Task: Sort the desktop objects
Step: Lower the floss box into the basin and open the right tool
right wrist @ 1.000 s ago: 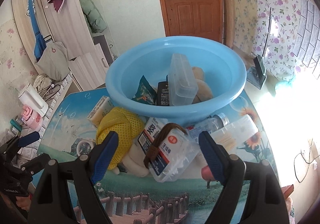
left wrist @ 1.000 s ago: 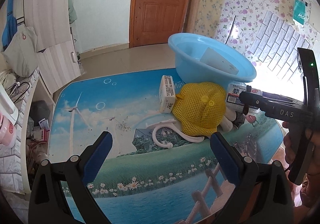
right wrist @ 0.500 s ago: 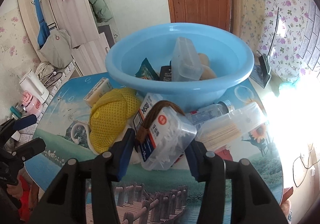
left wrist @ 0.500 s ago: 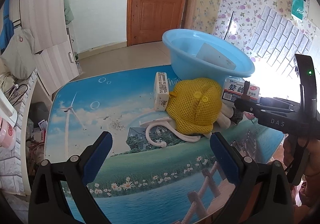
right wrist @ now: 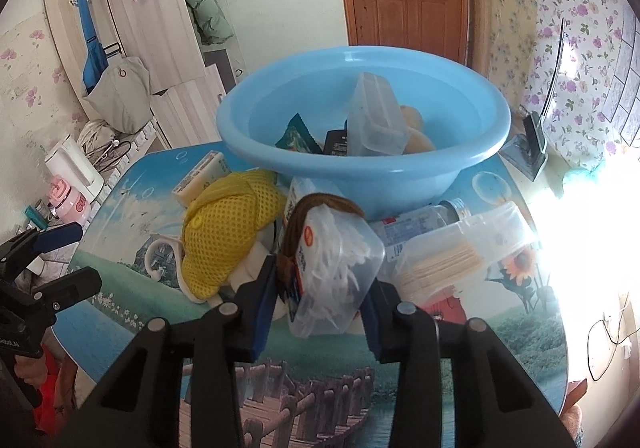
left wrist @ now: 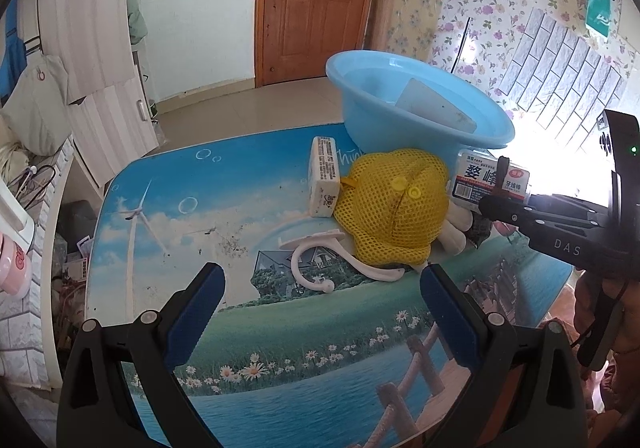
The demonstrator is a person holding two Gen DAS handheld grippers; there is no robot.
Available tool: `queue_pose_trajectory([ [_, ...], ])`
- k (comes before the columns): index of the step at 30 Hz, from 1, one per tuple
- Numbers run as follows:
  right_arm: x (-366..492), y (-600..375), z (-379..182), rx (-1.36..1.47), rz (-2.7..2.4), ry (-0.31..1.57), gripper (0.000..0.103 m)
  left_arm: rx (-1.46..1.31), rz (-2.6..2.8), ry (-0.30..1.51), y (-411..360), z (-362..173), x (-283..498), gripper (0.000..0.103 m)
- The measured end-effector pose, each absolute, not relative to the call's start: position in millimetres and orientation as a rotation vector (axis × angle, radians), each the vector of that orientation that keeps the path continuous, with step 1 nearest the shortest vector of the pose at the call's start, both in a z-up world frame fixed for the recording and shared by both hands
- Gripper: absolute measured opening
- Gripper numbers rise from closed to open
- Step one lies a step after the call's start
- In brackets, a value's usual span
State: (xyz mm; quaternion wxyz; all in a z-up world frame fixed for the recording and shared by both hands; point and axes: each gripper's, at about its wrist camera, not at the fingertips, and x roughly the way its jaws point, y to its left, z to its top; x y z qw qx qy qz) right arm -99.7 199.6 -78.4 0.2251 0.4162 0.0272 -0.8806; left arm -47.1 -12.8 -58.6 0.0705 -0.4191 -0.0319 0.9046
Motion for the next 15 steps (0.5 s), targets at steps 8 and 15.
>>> queue_pose_trajectory([
  [8, -93, 206, -72, 1.117, -2.412, 0.049, 0.032, -1.261, 2.715, -0.077, -10, -60, -48, 0.098],
  [15, -64, 194, -40, 0.96, -2.354, 0.092, 0.031, -1.269, 2.712, -0.071, -6, -62, -50, 0.098],
])
